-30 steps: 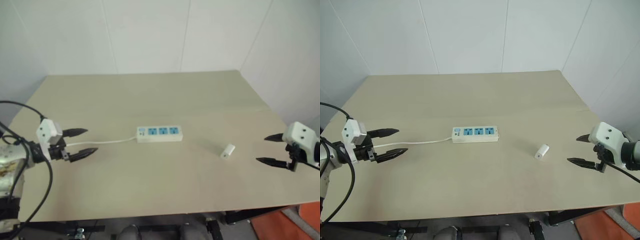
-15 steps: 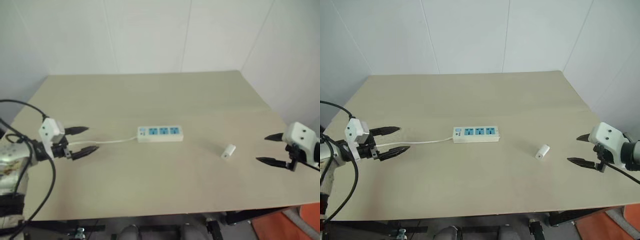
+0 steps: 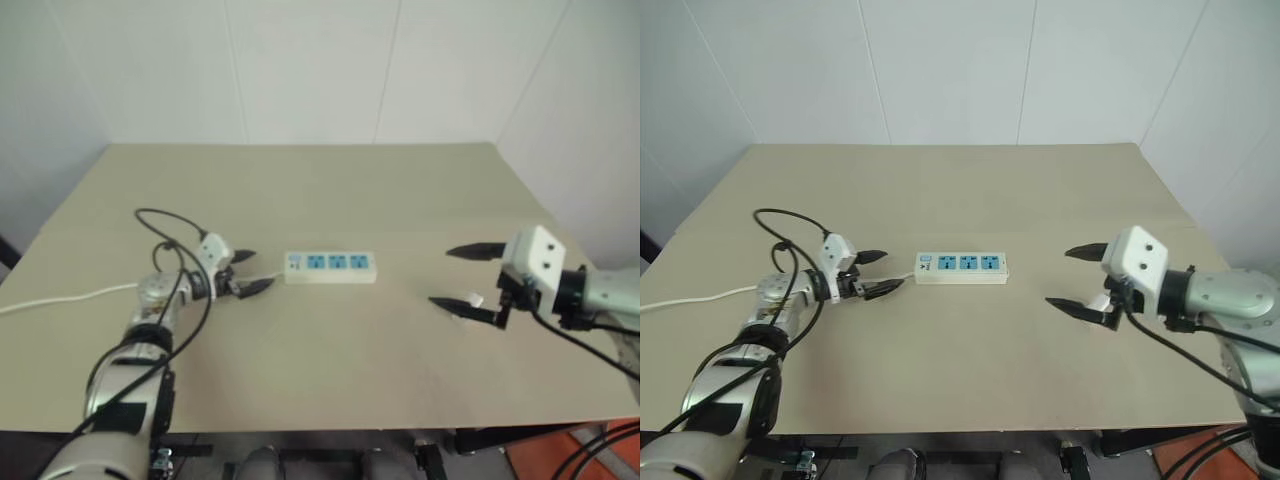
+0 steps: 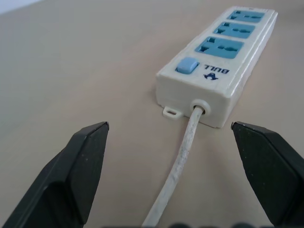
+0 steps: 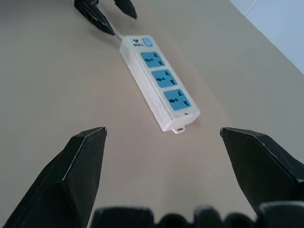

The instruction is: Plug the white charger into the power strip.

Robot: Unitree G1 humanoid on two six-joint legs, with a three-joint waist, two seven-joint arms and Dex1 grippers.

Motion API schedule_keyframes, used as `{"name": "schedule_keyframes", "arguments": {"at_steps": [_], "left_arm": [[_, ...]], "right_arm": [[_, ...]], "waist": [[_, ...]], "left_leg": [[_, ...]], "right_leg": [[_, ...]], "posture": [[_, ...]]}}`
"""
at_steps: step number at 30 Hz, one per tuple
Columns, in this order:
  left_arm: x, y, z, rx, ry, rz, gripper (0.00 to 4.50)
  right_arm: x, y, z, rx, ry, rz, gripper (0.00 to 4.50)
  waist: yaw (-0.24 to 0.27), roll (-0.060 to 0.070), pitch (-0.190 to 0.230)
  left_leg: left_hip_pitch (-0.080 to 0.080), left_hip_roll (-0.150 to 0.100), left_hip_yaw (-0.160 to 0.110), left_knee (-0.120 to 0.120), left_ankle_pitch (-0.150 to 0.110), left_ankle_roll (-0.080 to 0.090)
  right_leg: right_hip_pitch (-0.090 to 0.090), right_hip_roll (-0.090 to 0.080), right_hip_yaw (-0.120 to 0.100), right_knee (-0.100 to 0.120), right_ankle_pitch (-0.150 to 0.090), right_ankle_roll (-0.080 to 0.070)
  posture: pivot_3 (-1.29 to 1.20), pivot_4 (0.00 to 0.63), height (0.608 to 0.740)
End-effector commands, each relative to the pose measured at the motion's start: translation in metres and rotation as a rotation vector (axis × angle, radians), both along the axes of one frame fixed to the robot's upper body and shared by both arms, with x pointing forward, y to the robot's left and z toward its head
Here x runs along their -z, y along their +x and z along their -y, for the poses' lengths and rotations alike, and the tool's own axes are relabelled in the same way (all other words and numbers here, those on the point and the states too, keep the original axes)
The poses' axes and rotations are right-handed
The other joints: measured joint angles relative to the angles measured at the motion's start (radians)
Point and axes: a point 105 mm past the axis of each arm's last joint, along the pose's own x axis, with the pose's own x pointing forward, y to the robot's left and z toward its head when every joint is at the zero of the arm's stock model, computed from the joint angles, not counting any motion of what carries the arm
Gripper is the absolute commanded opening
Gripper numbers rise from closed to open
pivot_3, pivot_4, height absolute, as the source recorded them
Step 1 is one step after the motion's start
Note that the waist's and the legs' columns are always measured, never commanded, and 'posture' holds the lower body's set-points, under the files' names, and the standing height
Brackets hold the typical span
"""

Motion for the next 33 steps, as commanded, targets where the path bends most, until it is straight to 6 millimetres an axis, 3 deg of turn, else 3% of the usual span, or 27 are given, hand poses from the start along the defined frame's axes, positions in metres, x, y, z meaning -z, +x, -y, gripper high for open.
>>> {"name": "schedule_keyframes", "arguments": {"at_steps": [1, 6, 9, 22, 26, 33], "left_arm": [[-0.003, 0.004, 0.006, 0.027, 0.064, -0.004, 4.48], [0.001, 0.011, 0.012, -0.017, 0.085, -0.026, 4.48], [-0.001, 0.014, 0.016, -0.034, 0.044, -0.037, 3.96], [-0.01, 0.006, 0.044, 0.117, -0.024, -0.02, 0.02], [-0.013, 0.004, 0.045, 0.131, 0.0, 0.056, 0.02], [-0.04, -0.023, 0.045, 0.225, -0.088, 0.132, 0.02]], "right_arm": [[-0.005, -0.008, -0.006, 0.012, 0.008, 0.035, 4.5], [0.0, -0.011, -0.007, 0.052, 0.008, 0.033, 4.5], [0.003, -0.012, -0.007, 0.069, 0.003, 0.028, 4.5], [0.012, -0.004, -0.018, 0.064, -0.007, 0.027, 4.5], [0.017, 0.001, -0.021, 0.057, -0.014, 0.024, 4.5], [0.023, 0.003, -0.025, 0.039, -0.02, 0.012, 4.5]], "waist": [[0.0, 0.0, 0.0], [-0.002, 0.0, 0.0], [-0.002, 0.0, 0.0], [-0.001, 0.0, 0.0], [0.0, 0.0, 0.0], [-0.003, 0.0, 0.0]], "left_leg": [[0.0, 0.0, 0.0, 0.0, 0.0, 0.0], [0.001, 0.0, 0.0, 0.001, 0.0, 0.0], [0.003, 0.0, -0.001, 0.002, 0.0, 0.0], [0.002, 0.0, -0.001, 0.002, 0.0, 0.0], [0.001, 0.0, -0.001, 0.002, 0.0, 0.0], [0.0, 0.0, -0.001, 0.001, 0.0, 0.0]], "right_leg": [[0.0, 0.0, 0.0, 0.0, 0.0, 0.0], [0.0, 0.0, 0.0, 0.002, 0.0, 0.0], [0.002, 0.0, 0.0, 0.002, -0.002, 0.003], [0.002, 0.0, 0.0, 0.002, -0.001, 0.003], [0.001, 0.0, 0.0, 0.001, 0.001, 0.0], [0.0, 0.0, 0.0, 0.002, 0.001, 0.0]], "posture": [[0.0, 0.15, 0.74], [0.0, 0.15, 0.74], [0.0, 0.15, 0.74], [0.0, 0.15, 0.74], [0.0, 0.15, 0.74], [0.0, 0.15, 0.74]]}}
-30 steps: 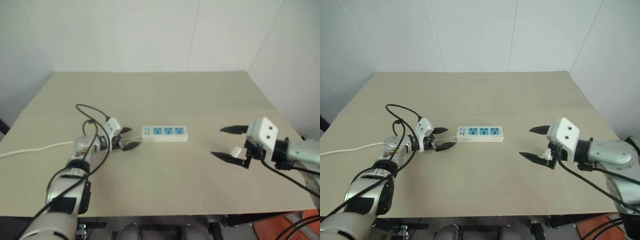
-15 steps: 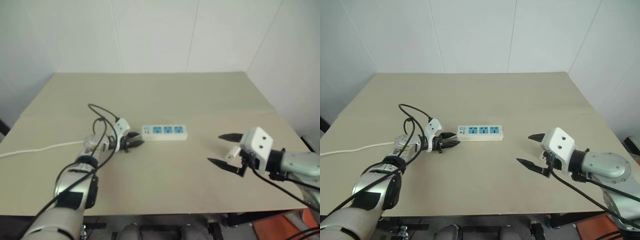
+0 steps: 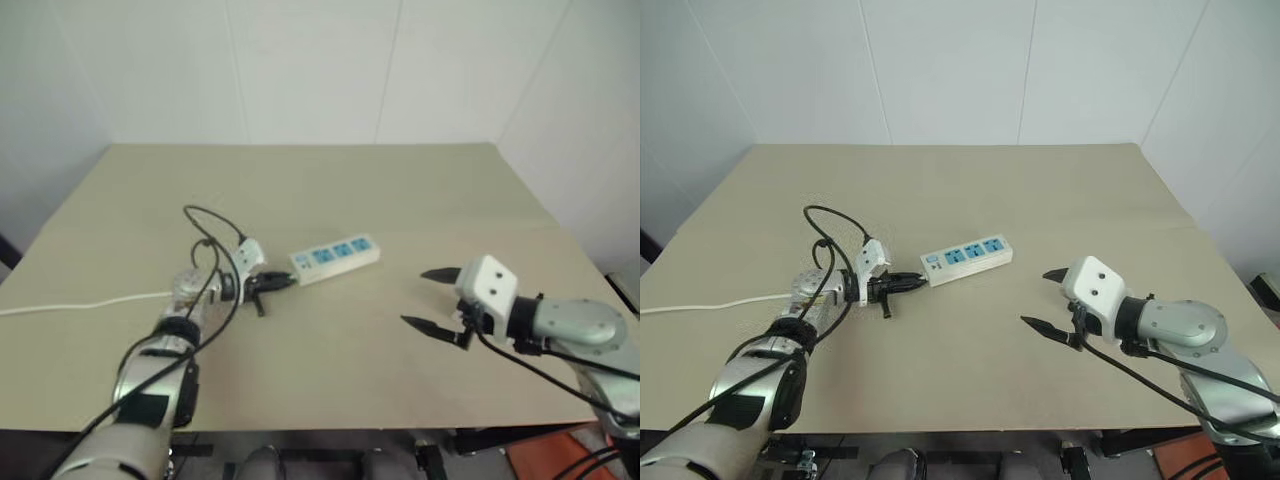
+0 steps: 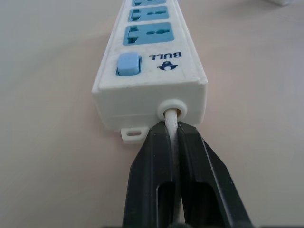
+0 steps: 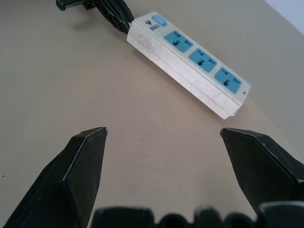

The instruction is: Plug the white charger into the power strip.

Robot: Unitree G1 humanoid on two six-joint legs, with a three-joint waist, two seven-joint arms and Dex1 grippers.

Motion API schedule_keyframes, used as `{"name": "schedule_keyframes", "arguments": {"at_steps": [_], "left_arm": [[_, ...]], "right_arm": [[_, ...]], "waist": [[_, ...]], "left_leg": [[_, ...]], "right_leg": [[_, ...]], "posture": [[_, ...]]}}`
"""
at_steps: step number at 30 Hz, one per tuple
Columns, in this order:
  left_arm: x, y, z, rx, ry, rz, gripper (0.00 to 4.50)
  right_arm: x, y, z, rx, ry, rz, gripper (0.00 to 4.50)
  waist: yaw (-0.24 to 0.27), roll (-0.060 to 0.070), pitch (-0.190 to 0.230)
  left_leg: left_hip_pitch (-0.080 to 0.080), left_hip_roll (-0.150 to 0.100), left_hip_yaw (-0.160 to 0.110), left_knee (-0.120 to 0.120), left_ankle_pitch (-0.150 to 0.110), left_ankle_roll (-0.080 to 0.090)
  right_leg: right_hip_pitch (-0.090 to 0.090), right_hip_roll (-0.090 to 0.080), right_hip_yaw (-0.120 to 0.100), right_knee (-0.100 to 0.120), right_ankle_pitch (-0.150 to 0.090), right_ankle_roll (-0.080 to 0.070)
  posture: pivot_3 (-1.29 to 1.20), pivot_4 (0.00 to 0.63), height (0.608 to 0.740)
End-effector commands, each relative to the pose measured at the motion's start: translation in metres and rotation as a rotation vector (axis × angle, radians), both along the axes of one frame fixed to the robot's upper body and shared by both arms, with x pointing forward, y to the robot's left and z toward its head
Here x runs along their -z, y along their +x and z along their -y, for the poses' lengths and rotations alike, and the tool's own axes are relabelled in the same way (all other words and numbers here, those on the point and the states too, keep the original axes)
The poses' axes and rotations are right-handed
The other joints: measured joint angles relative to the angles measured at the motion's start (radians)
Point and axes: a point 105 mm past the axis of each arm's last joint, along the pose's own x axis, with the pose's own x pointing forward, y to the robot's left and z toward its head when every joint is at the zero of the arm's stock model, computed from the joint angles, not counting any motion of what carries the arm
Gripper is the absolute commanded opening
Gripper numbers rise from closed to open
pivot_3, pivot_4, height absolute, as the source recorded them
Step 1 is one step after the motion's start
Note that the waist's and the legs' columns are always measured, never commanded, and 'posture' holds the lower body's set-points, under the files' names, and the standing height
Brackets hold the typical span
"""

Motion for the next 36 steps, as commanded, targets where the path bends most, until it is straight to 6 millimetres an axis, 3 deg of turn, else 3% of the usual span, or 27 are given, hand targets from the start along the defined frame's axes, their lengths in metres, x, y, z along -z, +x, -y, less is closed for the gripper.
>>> {"name": "schedule_keyframes", "arguments": {"at_steps": [1, 4, 8, 14, 23, 27, 33, 36], "left_arm": [[-0.04, -0.015, 0.005, 0.003, -0.083, 0.095, 0.02], [-0.041, -0.041, 0.01, -0.049, -0.077, 0.051, 0.02], [-0.024, -0.071, 0.009, -0.163, -0.007, -0.063, 0.02], [-0.02, -0.083, 0.003, -0.32, -0.012, -0.203, 0.02], [0.012, -0.1, 0.008, -0.273, 0.033, -0.251, 0.02], [0.02, -0.103, 0.003, -0.26, 0.074, -0.265, 1.11], [0.003, -0.103, 0.002, -0.226, 0.063, -0.225, 3.12], [-0.019, -0.103, 0.0, -0.202, 0.027, -0.18, 4.14]], "right_arm": [[-0.006, 0.002, -0.001, -0.015, -0.001, 0.047, 4.5], [-0.004, 0.005, -0.002, -0.02, 0.002, 0.044, 4.5], [-0.004, 0.011, -0.006, -0.042, 0.013, 0.046, 4.5], [-0.002, 0.017, -0.009, -0.065, 0.013, 0.048, 4.5], [0.0, 0.02, -0.011, -0.07, 0.013, 0.055, 4.5], [0.002, 0.02, -0.008, -0.058, 0.001, 0.055, 4.5], [0.004, 0.024, -0.005, -0.036, -0.005, 0.051, 4.5], [0.005, 0.027, -0.005, -0.028, -0.003, 0.04, 4.5]], "waist": [[-0.006, 0.0, 0.0], [-0.01, 0.0, 0.0], [-0.011, 0.0, 0.0], [-0.011, 0.0, 0.0], [-0.01, 0.0, 0.0], [-0.009, 0.0, 0.0], [-0.011, 0.0, 0.0], [-0.011, 0.0, 0.0]], "left_leg": [[0.0, 0.0, 0.0, 0.0, 0.0, 0.0], [0.0, 0.001, 0.0, 0.0, 0.0, 0.0], [0.003, 0.0, 0.0, 0.0, 0.0, 0.0], [0.007, 0.001, 0.0, 0.0, 0.0, 0.0], [0.006, 0.0, 0.0, -0.002, 0.0, 0.0], [0.006, 0.0, 0.0, -0.001, 0.0, 0.0], [0.007, 0.0, 0.0, -0.001, 0.0, 0.0], [0.006, 0.0, 0.0, -0.001, 0.0, 0.0]], "right_leg": [[0.0, 0.0, 0.0, 0.0, 0.0, 0.0], [0.0, 0.0, 0.0, 0.0, 0.0, 0.0], [0.002, 0.0, 0.0, 0.001, 0.0, 0.0], [0.004, 0.0, 0.001, 0.001, -0.003, 0.005], [0.003, 0.0, 0.001, 0.0, -0.001, -0.002], [0.003, 0.0, 0.001, 0.0, -0.001, -0.002], [0.003, 0.0, 0.001, 0.0, -0.001, -0.002], [0.003, 0.0, 0.001, 0.0, -0.001, -0.002]], "posture": [[0.0, 0.15, 0.74], [0.0, 0.15, 0.74], [0.0, 0.15, 0.74], [0.0, 0.15, 0.74], [0.0, 0.15, 0.74], [0.0, 0.15, 0.74], [0.0, 0.15, 0.74], [0.0, 0.15, 0.74]]}}
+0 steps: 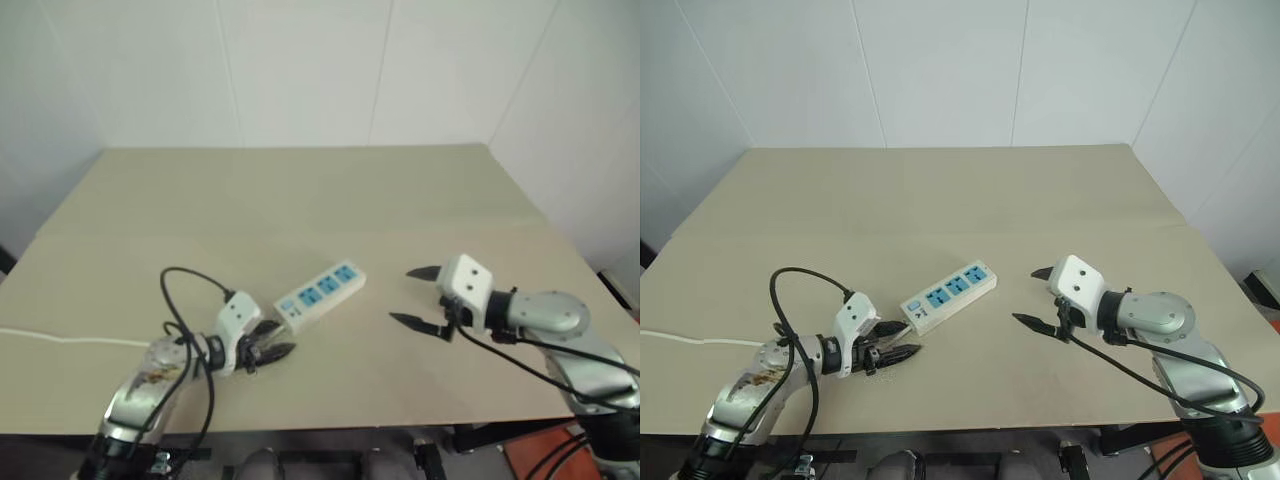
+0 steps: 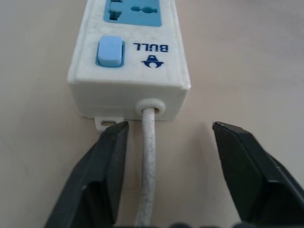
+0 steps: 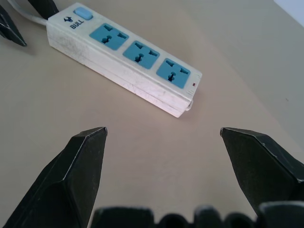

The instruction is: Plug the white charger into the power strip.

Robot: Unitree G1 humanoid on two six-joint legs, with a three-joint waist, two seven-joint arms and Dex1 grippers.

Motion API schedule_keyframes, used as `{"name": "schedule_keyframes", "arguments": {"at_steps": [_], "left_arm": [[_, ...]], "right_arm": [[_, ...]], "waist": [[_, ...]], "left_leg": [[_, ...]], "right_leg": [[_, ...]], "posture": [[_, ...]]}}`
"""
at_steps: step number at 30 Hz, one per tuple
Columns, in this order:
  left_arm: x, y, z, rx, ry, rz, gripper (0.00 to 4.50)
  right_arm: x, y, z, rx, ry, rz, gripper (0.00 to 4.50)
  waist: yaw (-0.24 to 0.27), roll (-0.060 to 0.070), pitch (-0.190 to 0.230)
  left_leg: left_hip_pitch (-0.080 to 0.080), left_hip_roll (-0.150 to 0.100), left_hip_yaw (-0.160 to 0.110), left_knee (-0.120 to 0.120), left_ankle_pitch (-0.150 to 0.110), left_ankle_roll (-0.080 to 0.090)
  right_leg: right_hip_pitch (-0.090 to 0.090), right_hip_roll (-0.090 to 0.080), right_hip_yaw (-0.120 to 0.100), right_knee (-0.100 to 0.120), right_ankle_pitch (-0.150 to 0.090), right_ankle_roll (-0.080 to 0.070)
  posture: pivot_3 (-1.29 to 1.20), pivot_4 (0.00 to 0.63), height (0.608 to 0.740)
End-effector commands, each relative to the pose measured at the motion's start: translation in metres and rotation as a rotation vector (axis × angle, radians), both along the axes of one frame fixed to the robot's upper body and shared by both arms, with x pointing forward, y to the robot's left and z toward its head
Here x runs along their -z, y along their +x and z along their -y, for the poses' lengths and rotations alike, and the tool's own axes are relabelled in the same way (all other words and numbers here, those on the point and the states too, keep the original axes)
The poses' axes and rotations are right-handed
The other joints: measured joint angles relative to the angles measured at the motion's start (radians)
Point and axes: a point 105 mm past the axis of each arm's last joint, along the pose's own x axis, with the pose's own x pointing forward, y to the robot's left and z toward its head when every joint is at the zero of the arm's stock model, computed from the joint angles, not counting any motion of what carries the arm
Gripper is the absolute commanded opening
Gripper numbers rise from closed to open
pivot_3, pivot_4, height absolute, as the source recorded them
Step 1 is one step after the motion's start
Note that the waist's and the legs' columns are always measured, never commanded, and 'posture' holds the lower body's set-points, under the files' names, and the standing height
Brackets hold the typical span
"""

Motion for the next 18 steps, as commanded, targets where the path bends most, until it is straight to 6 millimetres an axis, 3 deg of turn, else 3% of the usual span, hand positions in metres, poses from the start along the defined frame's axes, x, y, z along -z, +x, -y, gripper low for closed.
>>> {"name": "schedule_keyframes", "arguments": {"at_steps": [1, 8, 10, 12, 14, 18], "left_arm": [[-0.041, -0.002, 0.001, 0.061, -0.039, 0.107, 4.45], [-0.07, -0.013, -0.006, 0.101, -0.02, 0.124, 4.48], [-0.073, -0.003, -0.01, 0.031, -0.037, 0.241, 4.48], [-0.075, 0.008, -0.015, -0.056, -0.175, 0.355, 4.48], [-0.068, 0.014, -0.02, -0.112, -0.261, 0.402, 4.48], [-0.034, 0.016, -0.019, -0.119, -0.305, 0.465, 4.48]], "right_arm": [[-0.01, 0.003, -0.003, -0.009, 0.007, 0.041, 4.5], [-0.009, 0.008, -0.006, -0.026, 0.003, 0.036, 4.5], [-0.011, 0.009, -0.008, -0.036, 0.01, 0.04, 4.5], [-0.015, 0.01, -0.012, -0.045, 0.035, 0.059, 4.5], [-0.021, 0.008, -0.017, -0.06, 0.063, 0.076, 4.5], [-0.029, -0.001, -0.022, -0.101, 0.059, 0.092, 4.5]], "waist": [[0.0, 0.0, 0.0], [-0.002, 0.0, 0.0], [-0.001, 0.0, 0.0], [0.001, 0.0, 0.0], [0.001, 0.0, 0.0], [0.002, 0.0, 0.0]], "left_leg": [[0.0, 0.0, 0.0, 0.0, 0.0, 0.0], [0.0, 0.0, 0.0, 0.0, 0.0, 0.0], [0.0, 0.0, 0.0, 0.0, 0.0, 0.0], [0.0, 0.0, 0.0, -0.001, 0.0, 0.0], [0.0, 0.0, 0.001, 0.0, 0.0, 0.0], [0.0, 0.0, 0.0, -0.001, 0.0, 0.0]], "right_leg": [[0.0, 0.0, 0.0, 0.0, 0.0, 0.0], [0.0, 0.0, 0.0, 0.0, -0.001, 0.001], [0.0, 0.0, 0.0, 0.0, -0.001, 0.001], [0.0, 0.0, 0.0, -0.001, 0.0, 0.0], [0.001, 0.0, 0.0, -0.001, 0.001, -0.001], [0.0, 0.0, 0.0, -0.001, 0.001, -0.001]], "posture": [[0.0, 0.15, 0.74], [0.0, 0.15, 0.74], [0.0, 0.15, 0.74], [0.0, 0.15, 0.74], [0.0, 0.15, 0.74], [0.0, 0.15, 0.74]]}}
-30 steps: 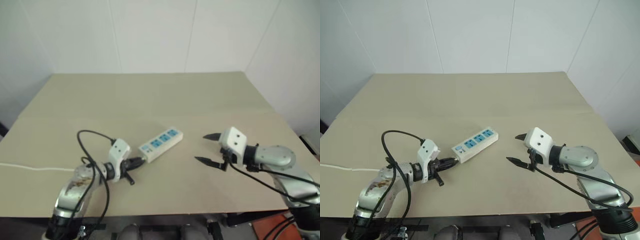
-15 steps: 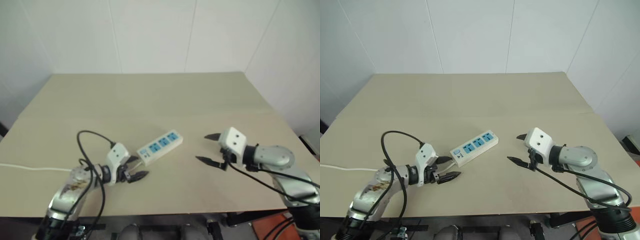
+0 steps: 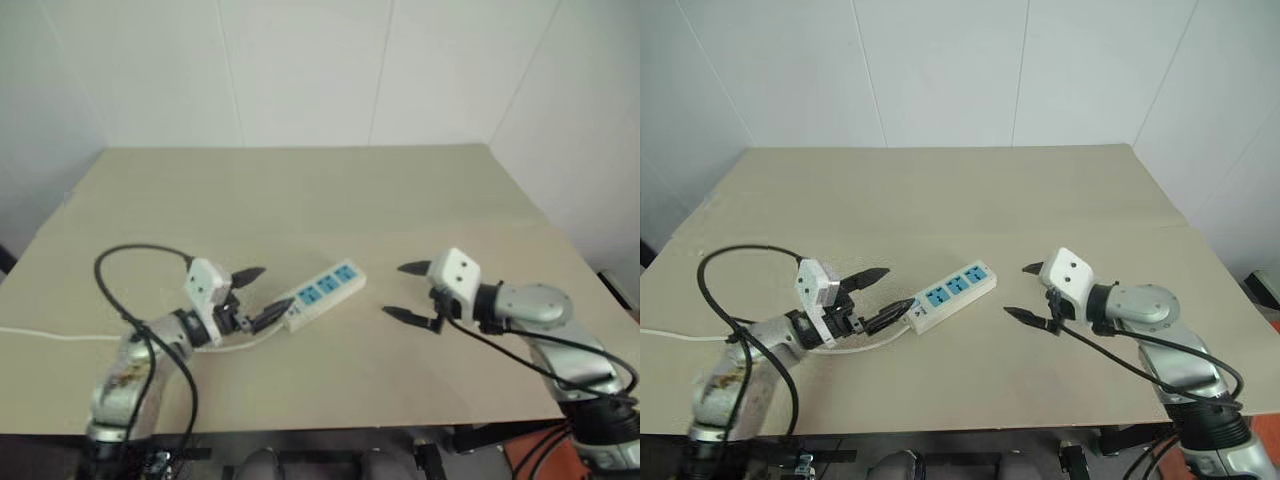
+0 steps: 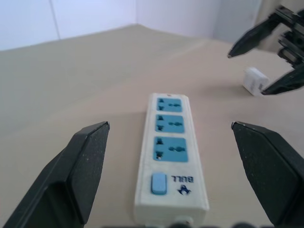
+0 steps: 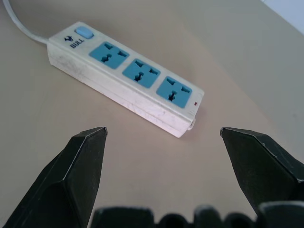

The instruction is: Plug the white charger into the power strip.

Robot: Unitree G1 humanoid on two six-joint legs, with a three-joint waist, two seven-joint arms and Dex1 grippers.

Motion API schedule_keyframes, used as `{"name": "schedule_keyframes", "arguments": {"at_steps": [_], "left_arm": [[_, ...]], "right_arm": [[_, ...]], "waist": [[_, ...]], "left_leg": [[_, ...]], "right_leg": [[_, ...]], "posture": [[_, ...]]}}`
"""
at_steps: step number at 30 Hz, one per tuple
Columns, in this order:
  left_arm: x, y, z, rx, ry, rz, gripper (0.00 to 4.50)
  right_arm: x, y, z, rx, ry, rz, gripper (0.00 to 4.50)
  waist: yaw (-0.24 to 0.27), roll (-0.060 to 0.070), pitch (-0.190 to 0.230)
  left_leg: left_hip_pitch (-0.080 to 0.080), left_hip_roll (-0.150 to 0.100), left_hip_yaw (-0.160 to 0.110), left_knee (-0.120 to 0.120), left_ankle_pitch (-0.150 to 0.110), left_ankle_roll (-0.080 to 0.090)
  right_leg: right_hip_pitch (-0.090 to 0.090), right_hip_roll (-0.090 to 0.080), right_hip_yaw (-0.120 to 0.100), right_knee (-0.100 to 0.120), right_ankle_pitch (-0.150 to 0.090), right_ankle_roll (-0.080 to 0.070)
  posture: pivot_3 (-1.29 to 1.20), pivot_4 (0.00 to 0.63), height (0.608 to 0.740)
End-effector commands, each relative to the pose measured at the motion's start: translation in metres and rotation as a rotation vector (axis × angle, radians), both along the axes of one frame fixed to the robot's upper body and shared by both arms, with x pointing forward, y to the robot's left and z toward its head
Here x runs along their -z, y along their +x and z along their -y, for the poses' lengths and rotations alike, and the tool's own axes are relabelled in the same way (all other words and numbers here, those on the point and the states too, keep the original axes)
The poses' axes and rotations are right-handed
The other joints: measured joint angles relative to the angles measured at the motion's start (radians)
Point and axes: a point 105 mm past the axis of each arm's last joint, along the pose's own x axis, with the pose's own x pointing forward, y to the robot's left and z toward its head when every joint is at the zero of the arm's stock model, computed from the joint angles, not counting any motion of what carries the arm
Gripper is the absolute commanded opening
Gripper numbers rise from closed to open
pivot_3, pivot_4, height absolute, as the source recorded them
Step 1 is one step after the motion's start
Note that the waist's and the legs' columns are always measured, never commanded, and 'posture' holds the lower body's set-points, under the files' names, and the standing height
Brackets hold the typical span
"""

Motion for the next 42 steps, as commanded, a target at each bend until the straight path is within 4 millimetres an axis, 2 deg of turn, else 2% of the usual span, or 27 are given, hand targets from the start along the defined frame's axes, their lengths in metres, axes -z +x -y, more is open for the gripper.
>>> {"name": "schedule_keyframes", "arguments": {"at_steps": [1, 5, 8, 14, 23, 31, 35, 42], "left_arm": [[0.011, -0.003, 0.003, 0.018, -0.042, 0.097, 4.48], [0.027, -0.003, 0.009, 0.069, -0.085, 0.107, 4.48], [0.037, 0.001, 0.01, 0.105, -0.049, 0.121, 4.48], [0.046, 0.011, 0.004, 0.144, -0.005, 0.091, 4.48], [0.055, 0.008, 0.016, 0.214, -0.014, 0.057, 4.48], [0.063, 0.016, 0.021, 0.151, 0.028, 0.062, 4.48], [0.066, 0.02, 0.021, 0.119, 0.019, 0.04, 4.48], [0.071, 0.019, 0.027, 0.156, 0.032, -0.016, 4.48]], "right_arm": [[-0.021, -0.009, -0.003, -0.044, -0.001, 0.073, 4.5], [-0.026, -0.014, -0.004, -0.051, -0.012, 0.083, 4.5], [-0.028, -0.015, -0.003, -0.045, -0.009, 0.083, 4.5], [-0.023, -0.017, -0.001, -0.023, -0.017, 0.072, 4.5], [-0.021, -0.016, 0.003, 0.015, -0.015, 0.071, 4.5], [-0.021, -0.014, 0.004, 0.03, -0.012, 0.078, 4.5], [-0.021, -0.007, 0.008, 0.076, -0.015, 0.081, 4.5], [-0.02, -0.006, 0.008, 0.084, -0.018, 0.082, 4.5]], "waist": [[0.0, 0.0, 0.0], [0.004, 0.0, 0.0], [0.003, 0.0, 0.0], [0.0, 0.0, 0.0], [0.0, 0.0, 0.0], [0.004, 0.004, -0.003], [0.003, 0.005, -0.005], [0.002, 0.009, -0.008]], "left_leg": [[0.0, 0.0, 0.0, 0.0, 0.0, 0.0], [-0.002, 0.0, 0.0, 0.001, 0.0, 0.0], [-0.001, 0.0, 0.0, 0.001, 0.0, 0.0], [-0.001, 0.0, 0.0, 0.001, 0.0, 0.0], [0.0, 0.0, 0.0, 0.0, 0.0, 0.0], [0.001, 0.0, 0.0, 0.001, 0.0, 0.0], [0.001, 0.0, 0.0, 0.001, 0.0, 0.0], [0.001, 0.0, 0.0, 0.001, 0.0, 0.0]], "right_leg": [[0.0, 0.0, 0.0, 0.0, 0.0, 0.0], [0.0, 0.0, 0.0, -0.001, 0.0, 0.0], [0.0, 0.0, 0.0, 0.0, 0.0, 0.0], [0.0, 0.0, 0.0, 0.0, 0.0, 0.0], [0.0, 0.0, 0.0, 0.0, 0.0, 0.001], [0.001, 0.0, 0.0, 0.0, 0.0, 0.001], [0.001, 0.0, 0.0, 0.0, -0.001, 0.003], [0.001, 0.0, 0.0, 0.0, -0.002, 0.005]], "posture": [[0.0, 0.15, 0.74], [0.0, 0.15, 0.74], [0.0, 0.15, 0.74], [0.0, 0.15, 0.74], [0.0, 0.15, 0.74], [0.0, 0.15, 0.74], [0.0, 0.15, 0.74], [0.0, 0.15, 0.74]]}}
